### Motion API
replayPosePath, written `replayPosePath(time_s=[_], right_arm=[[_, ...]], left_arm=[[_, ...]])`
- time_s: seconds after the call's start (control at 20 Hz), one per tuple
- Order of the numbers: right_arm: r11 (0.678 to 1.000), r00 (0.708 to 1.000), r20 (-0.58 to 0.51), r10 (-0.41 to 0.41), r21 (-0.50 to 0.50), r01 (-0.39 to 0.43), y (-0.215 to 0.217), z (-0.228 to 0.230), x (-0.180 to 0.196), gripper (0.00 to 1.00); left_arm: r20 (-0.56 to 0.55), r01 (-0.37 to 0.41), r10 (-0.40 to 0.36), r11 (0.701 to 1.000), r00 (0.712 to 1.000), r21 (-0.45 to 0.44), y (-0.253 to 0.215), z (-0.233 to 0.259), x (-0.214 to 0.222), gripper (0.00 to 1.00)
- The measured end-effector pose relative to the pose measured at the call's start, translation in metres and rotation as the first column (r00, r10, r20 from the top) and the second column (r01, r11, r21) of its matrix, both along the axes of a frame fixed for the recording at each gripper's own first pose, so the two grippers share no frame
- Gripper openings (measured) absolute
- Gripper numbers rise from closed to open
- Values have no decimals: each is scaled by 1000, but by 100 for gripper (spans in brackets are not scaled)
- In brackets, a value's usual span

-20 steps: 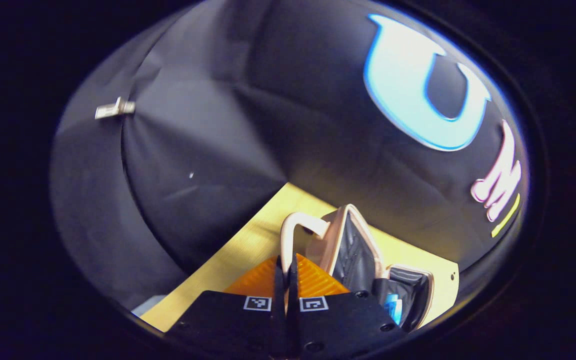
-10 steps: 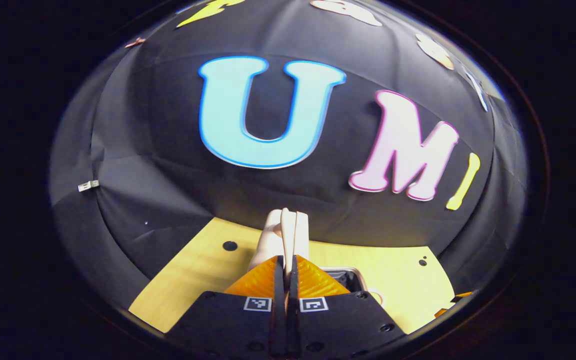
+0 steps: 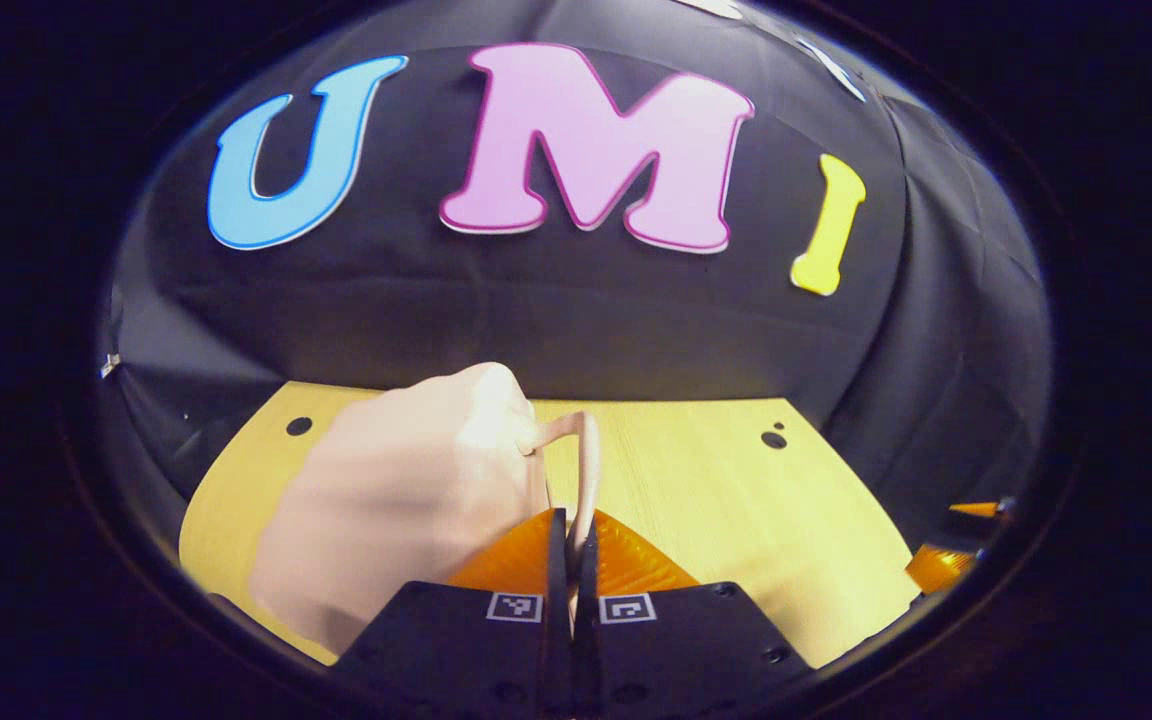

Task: First open the suitcase, pack the skin care products into it, and then close the suitcase.

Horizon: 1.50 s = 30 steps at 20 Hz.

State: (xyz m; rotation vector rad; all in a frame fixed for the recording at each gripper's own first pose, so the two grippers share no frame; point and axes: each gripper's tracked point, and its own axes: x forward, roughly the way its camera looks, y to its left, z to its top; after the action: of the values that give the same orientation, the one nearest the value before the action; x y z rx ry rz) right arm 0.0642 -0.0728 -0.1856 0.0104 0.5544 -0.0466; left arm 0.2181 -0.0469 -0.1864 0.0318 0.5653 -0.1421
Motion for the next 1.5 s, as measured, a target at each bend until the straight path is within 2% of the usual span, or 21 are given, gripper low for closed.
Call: replayPosePath(time_s=[0.15,0.25,0.35,0.4,0.5,0.55,0.65,0.7,0.75,0.95,1.1,1.2,1.3,1.5], right_arm=[[1000,1000,24,-8,-16,8,-8,7,6,97],[1000,999,43,-15,-14,15,-5,14,5,96],[1000,998,57,-19,-8,19,2,21,3,97],[1000,997,68,-20,-2,20,6,27,3,96],[1000,996,90,-25,4,24,17,41,1,96],[1000,995,99,-25,6,25,22,49,-1,96],[999,993,117,-34,12,32,34,67,-7,96],[999,990,133,-40,21,38,42,79,-10,96],[999,987,156,-38,24,34,50,93,-16,96],[1000,968,250,-5,-7,7,89,141,-37,96],[1000,955,297,7,6,-9,117,163,-53,96],[1000,949,314,7,15,-13,128,168,-62,96],[1000,948,317,7,20,-15,136,166,-69,96],[999,945,325,34,7,-38,135,167,-72,96]], left_arm=[[-55,13,-7,995,998,95,-16,-44,-1,6],[-68,29,-21,992,997,123,-21,-58,-5,8],[-60,42,-37,994,998,98,-27,-56,-8,20],[-64,70,-65,995,996,78,-32,-48,-13,31],[-17,110,-110,993,994,36,-40,-17,-31,40],[28,126,-127,992,992,14,-42,8,-39,39],[116,129,-126,991,985,-22,-36,58,-64,67],[157,114,-107,993,982,-38,-28,83,-76,96],[197,96,-85,994,977,-50,-18,104,-89,99],[348,6,18,998,937,-68,38,187,-148,99],[427,-44,63,998,902,-55,71,219,-188,97],[454,-55,82,996,887,-74,89,227,-209,96],[449,-3,50,994,892,-105,87,224,-222,95],[457,-51,79,996,886,-73,104,218,-223,95]])
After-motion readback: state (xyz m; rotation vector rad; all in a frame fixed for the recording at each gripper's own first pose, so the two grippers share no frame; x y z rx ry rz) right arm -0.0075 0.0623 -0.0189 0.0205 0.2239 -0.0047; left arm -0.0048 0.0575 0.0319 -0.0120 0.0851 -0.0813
